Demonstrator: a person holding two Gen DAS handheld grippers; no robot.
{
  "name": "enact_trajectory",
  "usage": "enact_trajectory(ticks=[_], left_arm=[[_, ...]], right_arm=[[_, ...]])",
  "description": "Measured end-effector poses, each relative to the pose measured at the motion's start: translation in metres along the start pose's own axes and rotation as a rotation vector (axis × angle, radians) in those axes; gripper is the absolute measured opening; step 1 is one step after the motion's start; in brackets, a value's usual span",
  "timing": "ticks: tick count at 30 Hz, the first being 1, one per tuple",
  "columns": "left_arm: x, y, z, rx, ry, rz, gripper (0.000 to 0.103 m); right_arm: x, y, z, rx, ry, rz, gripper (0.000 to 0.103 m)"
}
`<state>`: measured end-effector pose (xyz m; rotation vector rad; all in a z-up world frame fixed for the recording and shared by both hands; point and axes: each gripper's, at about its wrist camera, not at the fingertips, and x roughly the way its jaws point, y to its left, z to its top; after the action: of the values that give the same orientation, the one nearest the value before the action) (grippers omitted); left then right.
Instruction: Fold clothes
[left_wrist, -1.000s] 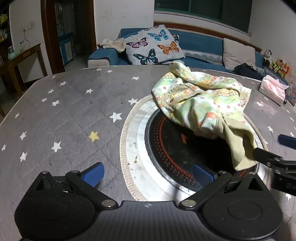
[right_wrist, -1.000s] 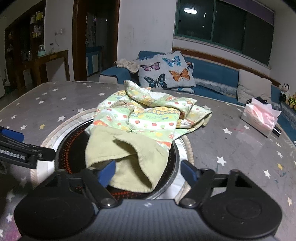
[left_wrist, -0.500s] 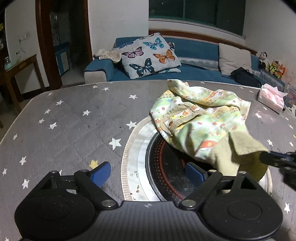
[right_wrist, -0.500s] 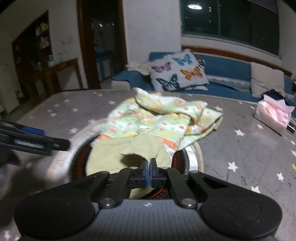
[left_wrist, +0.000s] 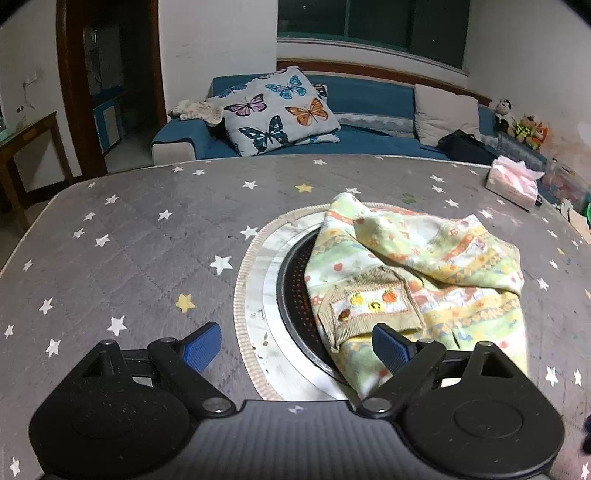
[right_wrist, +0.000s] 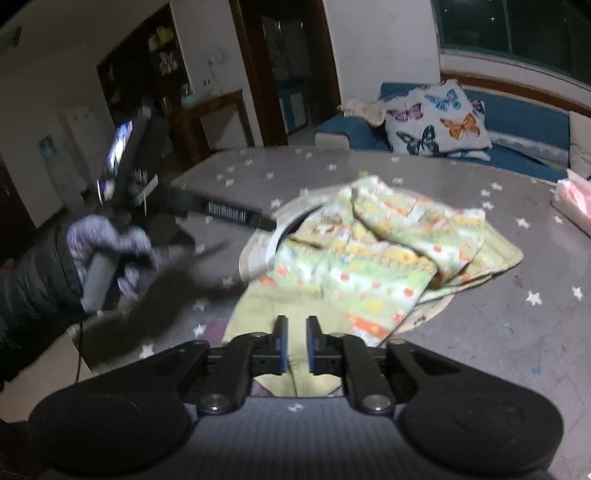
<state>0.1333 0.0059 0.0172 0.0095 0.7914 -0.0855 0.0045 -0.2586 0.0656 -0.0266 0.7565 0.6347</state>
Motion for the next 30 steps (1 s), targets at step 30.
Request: enact_trajectory(ticks=[30], left_arm=[[0.008,-0.003,-0.023,0.039,0.08,-0.055,0.091]], right_arm=[[0.084,-0.112,0.051,0.031,-0.049,-0.583,0.01]])
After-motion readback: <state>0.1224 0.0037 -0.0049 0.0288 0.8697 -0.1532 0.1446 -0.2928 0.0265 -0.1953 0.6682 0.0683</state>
